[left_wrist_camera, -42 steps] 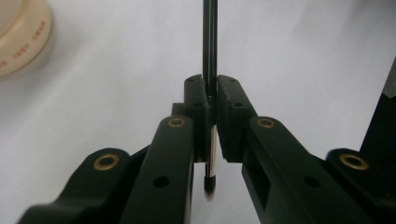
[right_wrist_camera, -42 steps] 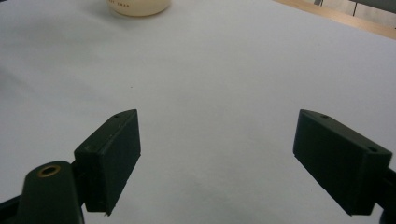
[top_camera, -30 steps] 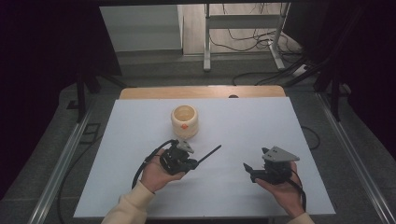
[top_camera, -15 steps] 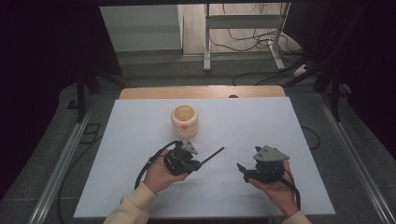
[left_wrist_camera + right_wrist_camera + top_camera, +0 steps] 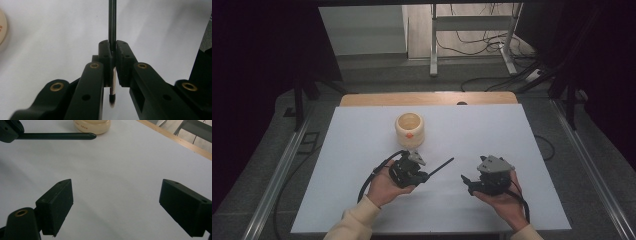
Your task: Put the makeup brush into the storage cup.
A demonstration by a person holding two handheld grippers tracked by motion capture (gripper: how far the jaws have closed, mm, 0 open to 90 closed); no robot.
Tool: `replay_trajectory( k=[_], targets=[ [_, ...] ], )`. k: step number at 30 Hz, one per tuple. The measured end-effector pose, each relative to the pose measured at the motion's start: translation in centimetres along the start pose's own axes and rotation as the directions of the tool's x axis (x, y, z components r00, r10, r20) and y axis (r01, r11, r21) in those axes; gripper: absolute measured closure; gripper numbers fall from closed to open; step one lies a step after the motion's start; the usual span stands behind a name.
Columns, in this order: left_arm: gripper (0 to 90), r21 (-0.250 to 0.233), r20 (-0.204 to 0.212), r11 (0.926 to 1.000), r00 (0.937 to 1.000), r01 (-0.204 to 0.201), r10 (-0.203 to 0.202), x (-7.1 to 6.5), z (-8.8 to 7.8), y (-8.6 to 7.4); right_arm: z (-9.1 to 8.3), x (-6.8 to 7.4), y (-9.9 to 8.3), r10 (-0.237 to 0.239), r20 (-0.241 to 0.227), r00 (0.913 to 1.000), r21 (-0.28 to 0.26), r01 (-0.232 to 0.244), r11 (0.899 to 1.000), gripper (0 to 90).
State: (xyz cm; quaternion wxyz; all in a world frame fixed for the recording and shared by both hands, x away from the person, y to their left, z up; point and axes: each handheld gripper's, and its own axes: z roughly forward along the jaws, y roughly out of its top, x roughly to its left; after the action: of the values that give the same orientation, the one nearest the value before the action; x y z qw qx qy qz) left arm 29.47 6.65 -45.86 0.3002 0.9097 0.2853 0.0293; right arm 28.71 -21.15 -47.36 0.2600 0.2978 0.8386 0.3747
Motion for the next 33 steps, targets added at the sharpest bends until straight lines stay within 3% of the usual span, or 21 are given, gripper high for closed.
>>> replay_trajectory(
  k=[33],
  targets=[
    [83.6, 0.032, 0.017, 0.9990, 0.9994, -0.030, 0.029, -0.6, 0.9, 0.8, 1.6, 1.4, 1.5, -0.074, -0.011, 0.9972, 0.019, 0.075, 0.997, 12.7]
  ],
)
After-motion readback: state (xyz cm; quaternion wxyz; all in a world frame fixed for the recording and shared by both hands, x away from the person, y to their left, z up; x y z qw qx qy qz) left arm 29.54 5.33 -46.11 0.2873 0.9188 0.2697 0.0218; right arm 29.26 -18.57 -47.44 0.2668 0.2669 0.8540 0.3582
